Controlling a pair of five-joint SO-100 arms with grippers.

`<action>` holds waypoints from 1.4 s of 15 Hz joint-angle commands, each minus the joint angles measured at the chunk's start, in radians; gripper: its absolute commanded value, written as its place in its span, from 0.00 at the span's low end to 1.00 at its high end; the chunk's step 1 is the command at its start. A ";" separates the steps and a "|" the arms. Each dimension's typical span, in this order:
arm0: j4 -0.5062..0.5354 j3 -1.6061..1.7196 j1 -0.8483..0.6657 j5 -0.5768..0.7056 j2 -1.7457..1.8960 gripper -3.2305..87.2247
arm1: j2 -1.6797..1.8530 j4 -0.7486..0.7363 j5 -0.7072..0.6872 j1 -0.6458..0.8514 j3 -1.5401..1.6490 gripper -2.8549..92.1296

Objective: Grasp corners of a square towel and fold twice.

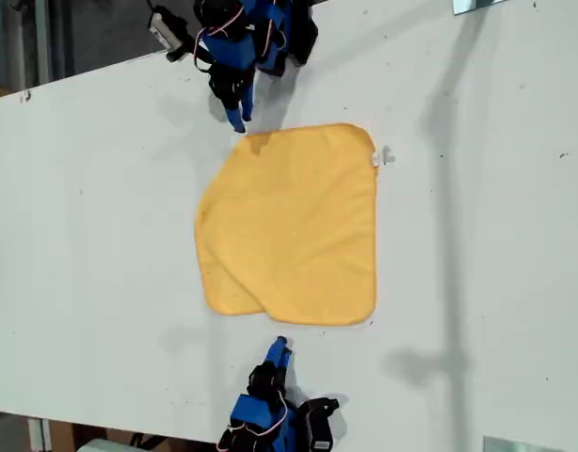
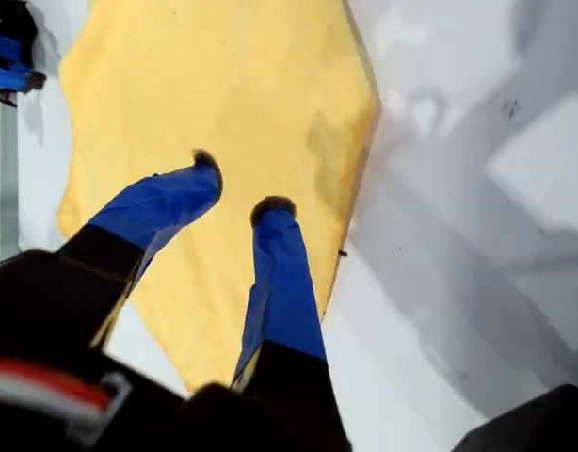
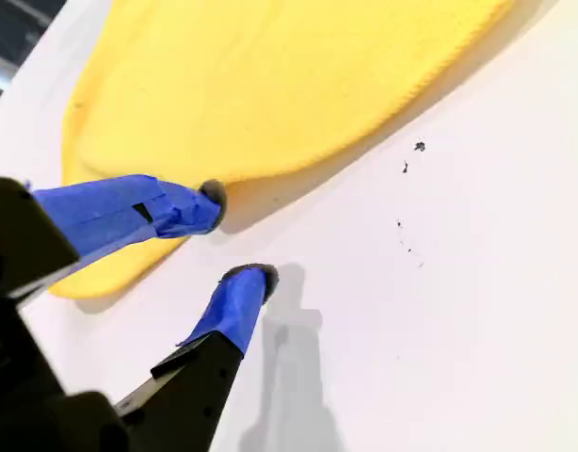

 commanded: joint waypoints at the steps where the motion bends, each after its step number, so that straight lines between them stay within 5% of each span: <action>1: 0.006 0.003 -0.009 0.064 0.006 0.18 | -0.005 -0.011 0.029 -0.166 -0.015 0.16; 2: -0.012 0.003 -0.044 0.120 0.006 0.15 | -0.005 -0.006 -0.014 -0.150 -0.015 0.08; 4: -0.190 0.003 0.071 0.204 0.008 0.17 | -0.012 -0.106 -0.129 -0.196 -0.061 0.30; 5: -0.275 -0.029 0.077 0.233 -0.012 0.14 | -0.121 -0.241 -0.184 -0.230 -0.123 0.31; 8: -0.275 -0.336 -0.035 0.187 -0.833 0.17 | -0.962 -0.241 -0.192 -0.437 -0.515 0.37; 13: -0.397 -0.554 -0.028 0.146 -1.359 0.18 | -0.907 -0.291 0.276 -0.982 -0.337 0.39; 17: -0.400 -0.555 -0.051 0.153 -1.376 0.19 | -1.183 -0.586 0.225 -0.982 -0.350 0.40; 21: -0.402 -0.554 -0.040 0.150 -1.376 0.19 | -1.425 -0.716 0.143 -0.884 -0.433 0.35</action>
